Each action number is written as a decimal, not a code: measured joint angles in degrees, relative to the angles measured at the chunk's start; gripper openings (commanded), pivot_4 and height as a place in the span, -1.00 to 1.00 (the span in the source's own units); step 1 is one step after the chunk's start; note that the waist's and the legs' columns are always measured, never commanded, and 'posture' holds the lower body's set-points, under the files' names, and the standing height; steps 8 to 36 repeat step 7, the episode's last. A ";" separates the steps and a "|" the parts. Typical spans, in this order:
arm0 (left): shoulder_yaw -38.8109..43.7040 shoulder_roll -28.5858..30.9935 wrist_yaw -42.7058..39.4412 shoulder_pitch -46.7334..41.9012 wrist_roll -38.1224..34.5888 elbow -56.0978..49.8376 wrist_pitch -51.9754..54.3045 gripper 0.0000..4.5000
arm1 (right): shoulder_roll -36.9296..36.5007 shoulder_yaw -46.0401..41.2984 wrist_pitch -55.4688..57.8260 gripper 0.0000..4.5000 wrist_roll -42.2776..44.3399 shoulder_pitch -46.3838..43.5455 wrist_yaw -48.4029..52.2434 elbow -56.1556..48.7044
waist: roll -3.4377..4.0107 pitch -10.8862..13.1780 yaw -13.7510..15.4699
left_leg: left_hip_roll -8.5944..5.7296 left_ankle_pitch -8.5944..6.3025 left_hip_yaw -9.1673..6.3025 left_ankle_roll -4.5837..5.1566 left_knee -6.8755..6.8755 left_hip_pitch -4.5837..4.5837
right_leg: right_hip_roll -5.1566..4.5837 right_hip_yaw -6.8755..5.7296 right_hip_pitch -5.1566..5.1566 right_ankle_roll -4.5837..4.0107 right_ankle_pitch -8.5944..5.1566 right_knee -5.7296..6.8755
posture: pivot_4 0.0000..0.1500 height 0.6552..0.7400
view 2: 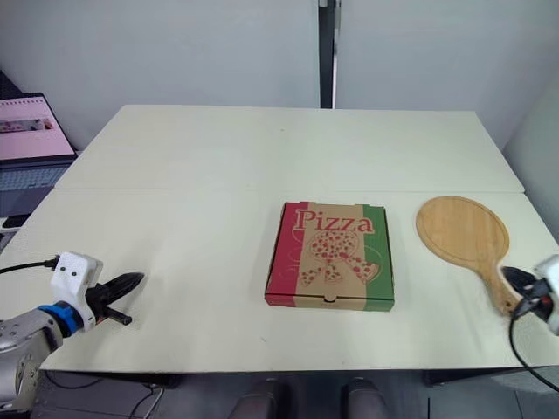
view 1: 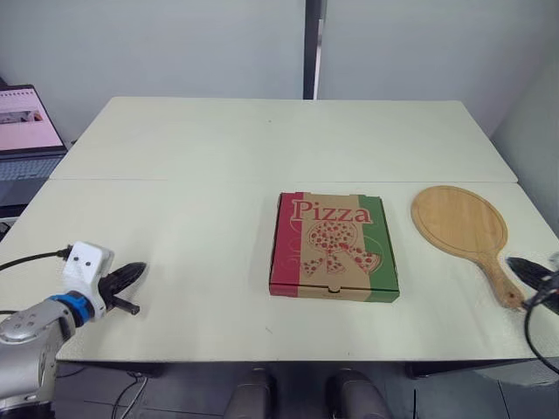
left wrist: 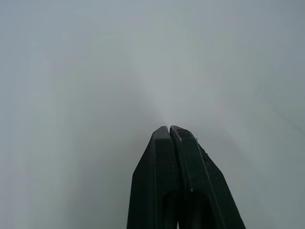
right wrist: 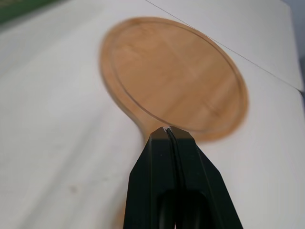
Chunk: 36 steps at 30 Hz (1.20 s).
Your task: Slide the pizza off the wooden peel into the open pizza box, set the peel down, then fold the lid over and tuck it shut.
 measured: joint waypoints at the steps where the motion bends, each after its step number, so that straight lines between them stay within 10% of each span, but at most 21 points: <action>1: 0.04 0.02 0.08 0.46 0.21 0.25 -0.64 -1.00 | -0.57 -0.09 -1.06 -0.99 -0.17 0.07 0.04 2.17 | 0.00 0.00 -0.02 | 0.00 0.00 0.03 0.00 -0.01 0.01 | -0.01 0.02 0.00 0.00 0.00 0.00 | 1.00 1.00; 36: 0.05 0.31 -0.15 2.17 0.76 1.10 -1.97 -1.00 | -4.52 -0.40 -6.73 -0.99 -2.18 -0.36 0.12 14.62 | 0.05 -0.03 -0.06 | 0.01 0.00 0.16 0.00 -0.05 0.07 | -0.02 0.08 -0.01 -0.01 -0.01 0.00 | 1.00 1.00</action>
